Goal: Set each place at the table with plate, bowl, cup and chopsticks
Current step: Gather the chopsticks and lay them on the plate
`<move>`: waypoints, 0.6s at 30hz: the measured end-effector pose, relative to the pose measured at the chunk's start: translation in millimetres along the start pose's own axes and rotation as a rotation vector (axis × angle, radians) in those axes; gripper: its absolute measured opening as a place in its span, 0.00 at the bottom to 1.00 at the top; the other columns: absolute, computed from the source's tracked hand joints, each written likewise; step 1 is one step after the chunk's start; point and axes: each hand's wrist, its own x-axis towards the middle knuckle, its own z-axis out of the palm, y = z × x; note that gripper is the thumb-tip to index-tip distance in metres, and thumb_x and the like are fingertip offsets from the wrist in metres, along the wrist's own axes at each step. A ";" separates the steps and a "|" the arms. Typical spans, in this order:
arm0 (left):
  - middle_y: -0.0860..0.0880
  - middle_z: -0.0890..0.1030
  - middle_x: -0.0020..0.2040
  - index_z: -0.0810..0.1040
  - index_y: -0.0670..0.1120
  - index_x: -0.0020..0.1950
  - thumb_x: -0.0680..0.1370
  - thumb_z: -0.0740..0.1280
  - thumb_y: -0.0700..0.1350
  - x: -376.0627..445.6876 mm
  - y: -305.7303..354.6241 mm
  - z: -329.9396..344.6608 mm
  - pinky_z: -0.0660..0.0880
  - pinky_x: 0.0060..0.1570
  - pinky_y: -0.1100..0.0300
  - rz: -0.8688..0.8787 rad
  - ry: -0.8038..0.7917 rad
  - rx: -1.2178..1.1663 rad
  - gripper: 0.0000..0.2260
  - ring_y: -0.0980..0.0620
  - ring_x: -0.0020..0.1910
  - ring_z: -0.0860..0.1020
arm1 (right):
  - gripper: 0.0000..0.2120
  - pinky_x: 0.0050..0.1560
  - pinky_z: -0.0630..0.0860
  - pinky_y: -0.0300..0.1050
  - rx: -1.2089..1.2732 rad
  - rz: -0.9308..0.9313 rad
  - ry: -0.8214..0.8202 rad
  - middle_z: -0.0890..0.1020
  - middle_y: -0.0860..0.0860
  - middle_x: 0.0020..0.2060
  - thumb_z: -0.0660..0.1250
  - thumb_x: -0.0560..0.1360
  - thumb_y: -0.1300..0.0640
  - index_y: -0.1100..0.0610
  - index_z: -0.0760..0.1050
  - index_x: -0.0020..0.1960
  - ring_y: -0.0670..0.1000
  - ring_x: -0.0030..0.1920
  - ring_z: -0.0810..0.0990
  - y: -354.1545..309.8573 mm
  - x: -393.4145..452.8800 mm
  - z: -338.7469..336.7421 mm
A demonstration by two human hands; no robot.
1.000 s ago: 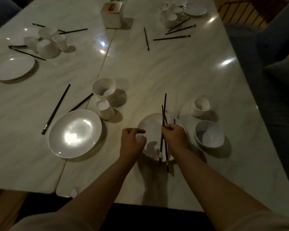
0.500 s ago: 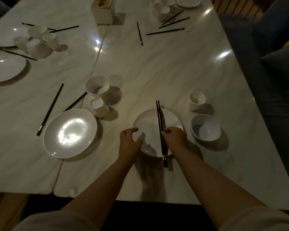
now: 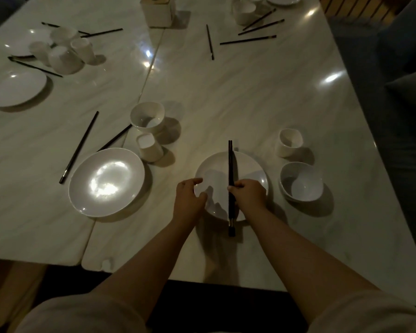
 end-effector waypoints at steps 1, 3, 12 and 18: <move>0.46 0.67 0.69 0.72 0.48 0.68 0.77 0.65 0.41 -0.6 0.3 -0.7 0.67 0.58 0.64 0.001 -0.001 0.003 0.20 0.49 0.65 0.71 | 0.13 0.54 0.78 0.46 0.001 -0.012 0.016 0.83 0.56 0.52 0.68 0.75 0.56 0.59 0.78 0.58 0.54 0.52 0.81 0.1 -0.6 0.3; 0.46 0.68 0.68 0.73 0.48 0.67 0.77 0.65 0.41 -2.5 0.9 -3.1 0.69 0.58 0.63 0.014 0.005 -0.010 0.18 0.49 0.64 0.72 | 0.14 0.56 0.76 0.45 0.004 -0.047 0.081 0.81 0.56 0.54 0.68 0.75 0.56 0.59 0.76 0.59 0.55 0.55 0.80 -0.9 -4.1 0.6; 0.56 0.79 0.50 0.79 0.52 0.53 0.78 0.63 0.40 -8.4 -5.1 -48.7 0.72 0.49 0.63 0.004 0.197 -0.083 0.10 0.57 0.50 0.78 | 0.06 0.54 0.73 0.38 0.096 -0.232 -0.087 0.80 0.48 0.46 0.66 0.77 0.57 0.56 0.79 0.52 0.45 0.48 0.77 -28.7 -36.4 28.8; 0.54 0.81 0.47 0.82 0.48 0.51 0.78 0.62 0.39 -7.0 -30.1 -110.4 0.73 0.51 0.62 -0.019 0.371 -0.164 0.10 0.58 0.47 0.78 | 0.06 0.53 0.80 0.52 0.105 -0.248 -0.194 0.84 0.53 0.43 0.67 0.75 0.57 0.56 0.82 0.48 0.54 0.45 0.83 -71.0 -52.1 72.7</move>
